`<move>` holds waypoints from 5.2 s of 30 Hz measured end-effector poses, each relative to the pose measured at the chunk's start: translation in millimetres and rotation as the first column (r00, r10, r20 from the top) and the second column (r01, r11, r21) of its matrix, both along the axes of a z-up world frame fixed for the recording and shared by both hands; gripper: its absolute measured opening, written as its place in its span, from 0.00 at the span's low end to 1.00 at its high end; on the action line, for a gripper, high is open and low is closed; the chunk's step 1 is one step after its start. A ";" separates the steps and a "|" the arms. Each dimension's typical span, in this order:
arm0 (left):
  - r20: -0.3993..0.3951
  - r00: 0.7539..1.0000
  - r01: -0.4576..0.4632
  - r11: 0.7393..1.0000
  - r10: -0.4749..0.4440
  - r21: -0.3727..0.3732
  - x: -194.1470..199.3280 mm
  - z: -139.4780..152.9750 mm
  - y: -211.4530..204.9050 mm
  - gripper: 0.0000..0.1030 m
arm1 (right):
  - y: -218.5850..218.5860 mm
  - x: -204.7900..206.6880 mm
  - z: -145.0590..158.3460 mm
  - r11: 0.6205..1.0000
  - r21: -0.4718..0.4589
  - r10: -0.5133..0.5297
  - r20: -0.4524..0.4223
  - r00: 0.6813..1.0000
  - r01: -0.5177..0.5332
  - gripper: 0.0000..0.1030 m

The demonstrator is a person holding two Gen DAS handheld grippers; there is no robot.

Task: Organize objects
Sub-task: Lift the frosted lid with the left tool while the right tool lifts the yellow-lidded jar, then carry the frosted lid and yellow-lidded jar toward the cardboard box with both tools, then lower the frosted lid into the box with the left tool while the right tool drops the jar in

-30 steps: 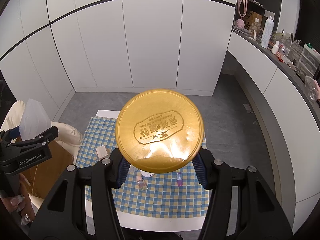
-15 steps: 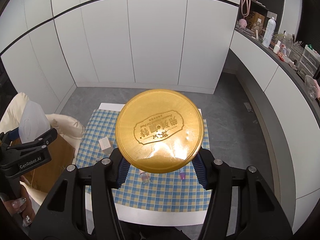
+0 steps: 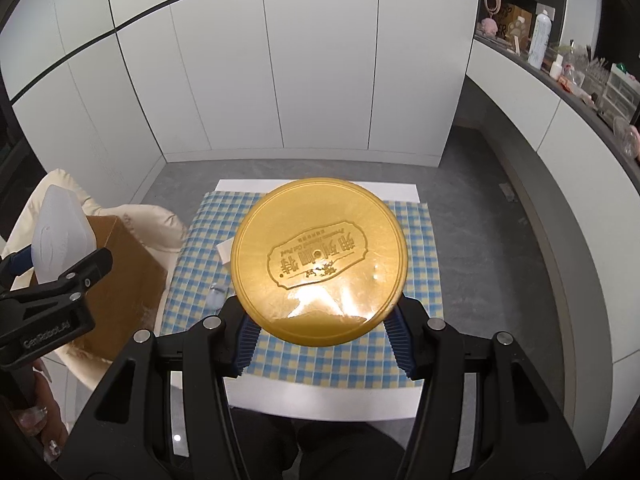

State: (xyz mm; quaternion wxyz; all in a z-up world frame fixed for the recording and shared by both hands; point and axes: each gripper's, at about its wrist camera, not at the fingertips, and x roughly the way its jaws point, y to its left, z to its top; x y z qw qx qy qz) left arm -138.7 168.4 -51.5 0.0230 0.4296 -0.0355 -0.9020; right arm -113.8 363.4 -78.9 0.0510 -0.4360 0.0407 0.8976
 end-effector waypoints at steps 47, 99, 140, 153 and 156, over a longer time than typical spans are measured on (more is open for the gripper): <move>0.032 0.999 -0.014 1.000 0.015 -0.006 186.7 -49.1 -46.9 0.99 | -22.2 216.4 -56.2 0.998 -0.055 -0.008 0.066 0.998 0.012 0.55; 0.032 0.935 -0.354 0.935 0.354 -0.002 231.5 -50.5 -172.7 0.99 | -154.9 175.5 -72.6 0.940 0.003 0.340 0.091 0.936 -0.342 0.55; -0.003 0.850 -0.527 0.848 0.528 0.055 153.9 -55.2 -283.1 0.99 | -340.4 62.3 -63.5 0.797 -0.026 0.604 0.018 0.797 -0.603 0.55; 0.002 0.833 -0.553 0.833 0.553 0.037 79.0 -69.6 -339.8 0.99 | -402.4 -16.5 -74.1 0.788 0.056 0.613 0.015 0.790 -0.613 0.55; 0.011 0.831 -0.556 0.831 0.556 0.030 61.6 -78.4 -355.4 0.99 | -413.3 -36.8 -82.5 0.784 0.045 0.618 0.037 0.785 -0.620 0.55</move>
